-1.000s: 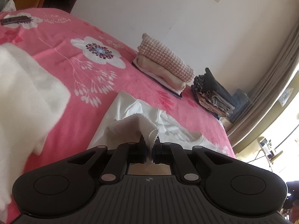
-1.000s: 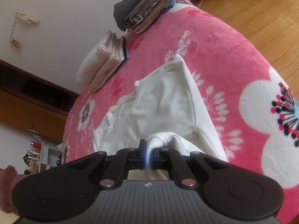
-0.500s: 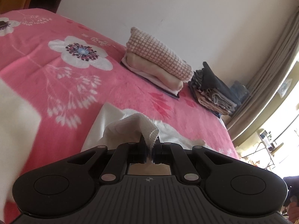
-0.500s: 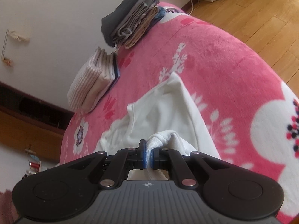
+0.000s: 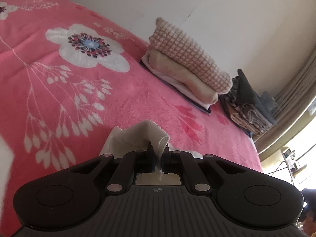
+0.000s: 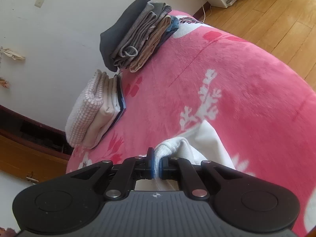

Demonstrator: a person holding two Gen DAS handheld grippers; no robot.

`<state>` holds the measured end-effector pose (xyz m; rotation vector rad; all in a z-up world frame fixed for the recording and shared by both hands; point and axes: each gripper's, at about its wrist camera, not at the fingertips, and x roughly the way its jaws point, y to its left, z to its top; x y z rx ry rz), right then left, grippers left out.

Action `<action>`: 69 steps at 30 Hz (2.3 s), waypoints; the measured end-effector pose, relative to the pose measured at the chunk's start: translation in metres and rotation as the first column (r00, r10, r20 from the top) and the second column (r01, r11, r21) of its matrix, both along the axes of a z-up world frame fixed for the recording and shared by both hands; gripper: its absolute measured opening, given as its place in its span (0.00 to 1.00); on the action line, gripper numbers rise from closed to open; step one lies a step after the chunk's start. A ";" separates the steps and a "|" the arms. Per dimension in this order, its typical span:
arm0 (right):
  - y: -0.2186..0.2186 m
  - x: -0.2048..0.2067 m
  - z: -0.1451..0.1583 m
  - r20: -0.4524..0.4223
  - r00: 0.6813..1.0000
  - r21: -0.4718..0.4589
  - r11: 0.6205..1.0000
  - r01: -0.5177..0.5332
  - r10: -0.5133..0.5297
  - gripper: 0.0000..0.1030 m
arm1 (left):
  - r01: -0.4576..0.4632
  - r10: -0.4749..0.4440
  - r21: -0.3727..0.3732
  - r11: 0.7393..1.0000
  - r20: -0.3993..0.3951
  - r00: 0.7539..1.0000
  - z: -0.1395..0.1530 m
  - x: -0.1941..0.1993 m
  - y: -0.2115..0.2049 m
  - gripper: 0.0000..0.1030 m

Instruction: Fold clothes

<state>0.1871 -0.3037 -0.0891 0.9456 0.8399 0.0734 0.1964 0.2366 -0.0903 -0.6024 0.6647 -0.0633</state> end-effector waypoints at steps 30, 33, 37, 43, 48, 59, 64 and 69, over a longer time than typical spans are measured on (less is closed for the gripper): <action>-0.054 0.030 -0.075 -0.093 0.985 0.429 0.887 0.170 -0.143 0.60 | -0.156 0.148 -0.368 0.917 -0.049 0.988 -0.027 0.010 0.054 0.45; -0.064 0.020 -0.065 -0.072 0.981 0.417 0.888 0.195 -0.182 0.64 | -0.143 0.136 -0.335 0.931 -0.045 0.990 -0.016 -0.002 0.050 0.45; -0.073 -0.001 -0.051 -0.061 0.982 0.406 0.894 0.189 -0.180 0.65 | -0.087 0.082 -0.228 0.970 -0.034 0.996 0.005 -0.024 0.030 0.49; -0.072 -0.047 -0.033 -0.069 0.993 0.360 0.926 0.114 -0.095 0.67 | 0.072 -0.071 0.009 0.997 -0.069 0.995 0.030 -0.073 -0.035 0.51; -0.069 -0.098 -0.026 -0.096 0.995 0.336 0.939 0.064 -0.034 0.67 | 0.197 -0.184 0.109 0.974 -0.119 0.976 0.034 -0.117 -0.079 0.52; -0.062 -0.198 -0.023 -0.171 0.984 0.218 0.976 -0.008 0.046 0.67 | 0.263 -0.243 0.082 0.961 -0.201 0.949 0.020 -0.181 -0.114 0.54; -0.054 -0.221 -0.030 -0.204 0.977 0.159 0.987 -0.024 0.057 0.67 | 0.298 -0.268 0.115 0.948 -0.220 0.938 0.014 -0.190 -0.124 0.55; -0.041 -0.227 -0.036 -0.249 0.965 0.070 0.995 -0.069 0.084 0.67 | 0.314 -0.280 0.143 0.938 -0.220 0.935 0.011 -0.193 -0.128 0.57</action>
